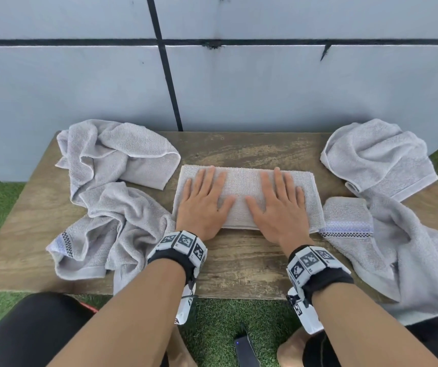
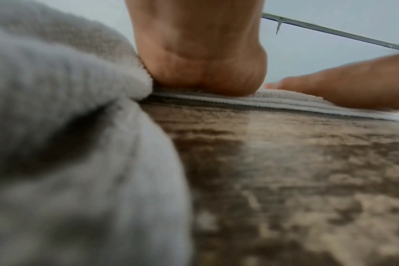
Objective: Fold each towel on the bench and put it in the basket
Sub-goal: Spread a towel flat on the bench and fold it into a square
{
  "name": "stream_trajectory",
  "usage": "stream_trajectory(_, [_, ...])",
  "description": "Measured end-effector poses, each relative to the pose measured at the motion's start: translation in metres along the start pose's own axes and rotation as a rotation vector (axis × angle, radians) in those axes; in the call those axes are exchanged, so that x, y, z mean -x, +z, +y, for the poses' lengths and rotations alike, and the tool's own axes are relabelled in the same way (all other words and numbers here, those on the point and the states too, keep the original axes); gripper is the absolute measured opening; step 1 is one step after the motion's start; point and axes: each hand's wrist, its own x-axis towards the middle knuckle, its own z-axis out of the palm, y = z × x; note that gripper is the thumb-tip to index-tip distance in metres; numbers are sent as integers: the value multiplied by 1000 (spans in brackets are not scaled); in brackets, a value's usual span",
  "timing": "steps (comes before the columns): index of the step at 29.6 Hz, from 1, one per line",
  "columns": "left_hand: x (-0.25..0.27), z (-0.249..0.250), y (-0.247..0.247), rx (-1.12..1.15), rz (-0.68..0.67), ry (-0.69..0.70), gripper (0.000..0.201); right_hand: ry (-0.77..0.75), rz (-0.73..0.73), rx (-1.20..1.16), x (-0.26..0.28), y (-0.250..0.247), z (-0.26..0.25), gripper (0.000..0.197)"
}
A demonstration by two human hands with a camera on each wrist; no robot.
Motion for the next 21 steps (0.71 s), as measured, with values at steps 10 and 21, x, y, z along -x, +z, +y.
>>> stream_trajectory(10, [1,-5,0,-9,29,-68,76,75,81,12,3,-1,17,93])
stream_trajectory(21, [6,-8,-8,1,6,-190,84,124,26,-13,6,-9,41,96])
